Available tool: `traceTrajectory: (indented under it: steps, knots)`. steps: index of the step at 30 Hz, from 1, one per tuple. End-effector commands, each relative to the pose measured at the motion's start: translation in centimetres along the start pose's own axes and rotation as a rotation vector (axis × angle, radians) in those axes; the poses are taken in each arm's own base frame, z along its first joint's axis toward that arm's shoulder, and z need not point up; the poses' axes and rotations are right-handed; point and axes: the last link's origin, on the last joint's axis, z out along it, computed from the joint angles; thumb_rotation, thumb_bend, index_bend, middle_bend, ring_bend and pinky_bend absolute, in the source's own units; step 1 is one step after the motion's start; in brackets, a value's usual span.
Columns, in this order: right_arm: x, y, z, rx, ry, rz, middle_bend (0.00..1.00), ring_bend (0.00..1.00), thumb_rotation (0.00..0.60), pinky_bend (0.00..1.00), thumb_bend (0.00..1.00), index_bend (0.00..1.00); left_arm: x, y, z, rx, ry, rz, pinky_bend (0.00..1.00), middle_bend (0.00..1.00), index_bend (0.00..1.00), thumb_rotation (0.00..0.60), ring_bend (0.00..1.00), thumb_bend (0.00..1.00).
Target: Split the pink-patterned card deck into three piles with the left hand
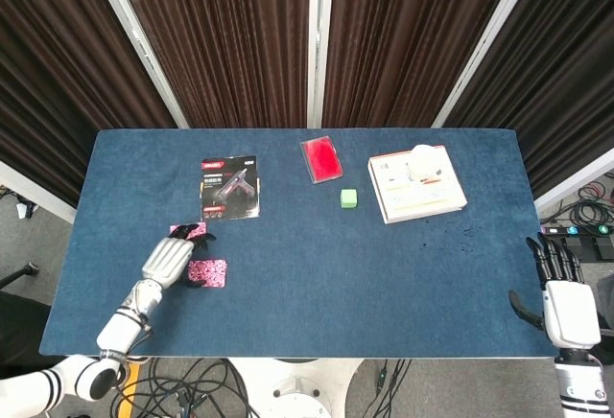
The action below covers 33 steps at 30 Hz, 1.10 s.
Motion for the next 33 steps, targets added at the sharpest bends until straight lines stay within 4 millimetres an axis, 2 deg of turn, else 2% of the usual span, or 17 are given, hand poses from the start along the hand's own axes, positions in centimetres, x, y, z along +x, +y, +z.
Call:
traceTrajectory:
  steps: [1, 27, 33]
  knots:
    - [-0.1, 0.1, 0.0, -0.003, -0.003, 0.000, 0.00, 0.00, 0.600, 0.00, 0.23, 0.00, -0.7, -0.1, -0.3, 0.016, 0.000, 0.003, 0.10, 0.35, 0.23, 0.600, 0.08, 0.13]
    - [-0.2, 0.4, 0.1, -0.014, -0.008, -0.001, 0.00, 0.00, 0.600, 0.00, 0.23, 0.00, -2.7, -0.1, -0.2, 0.027, 0.014, 0.017, 0.10, 0.34, 0.22, 0.600, 0.08, 0.13]
    - [-0.2, 0.5, 0.1, -0.018, -0.008, 0.000, 0.00, 0.00, 0.600, 0.00, 0.23, 0.00, -2.6, -0.1, -0.1, 0.028, 0.020, 0.012, 0.10, 0.35, 0.22, 0.600, 0.08, 0.13]
